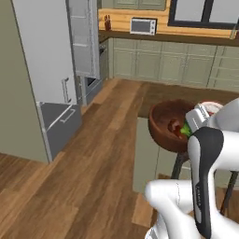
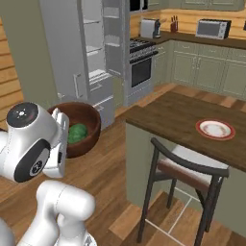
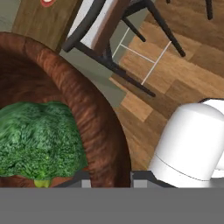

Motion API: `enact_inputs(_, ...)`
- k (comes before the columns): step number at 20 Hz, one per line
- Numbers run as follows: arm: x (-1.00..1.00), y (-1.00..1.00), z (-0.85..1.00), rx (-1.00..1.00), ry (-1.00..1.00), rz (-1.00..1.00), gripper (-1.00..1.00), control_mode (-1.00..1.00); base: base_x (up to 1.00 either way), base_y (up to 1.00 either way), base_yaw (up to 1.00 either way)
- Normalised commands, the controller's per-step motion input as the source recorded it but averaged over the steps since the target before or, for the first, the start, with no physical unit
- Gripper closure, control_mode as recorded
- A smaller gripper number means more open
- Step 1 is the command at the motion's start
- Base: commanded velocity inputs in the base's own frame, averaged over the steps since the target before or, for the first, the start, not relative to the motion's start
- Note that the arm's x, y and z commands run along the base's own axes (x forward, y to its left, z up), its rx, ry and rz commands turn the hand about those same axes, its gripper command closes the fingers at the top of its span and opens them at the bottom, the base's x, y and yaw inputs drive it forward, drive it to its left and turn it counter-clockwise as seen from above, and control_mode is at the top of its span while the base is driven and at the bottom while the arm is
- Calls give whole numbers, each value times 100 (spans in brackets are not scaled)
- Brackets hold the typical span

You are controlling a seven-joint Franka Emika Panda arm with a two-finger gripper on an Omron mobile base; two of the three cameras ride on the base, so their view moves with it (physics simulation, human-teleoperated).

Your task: Pick the chicken drumstick and broccoli from their plates and place them in the bowl. Then put the bowl in the fridge.

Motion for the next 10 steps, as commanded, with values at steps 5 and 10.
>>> enact_inputs(5,0,0,0,0,0,0,100,100,83,100,-9)
enact_inputs(10,0,0,0,0,0,0,100,100,96,99,-28)
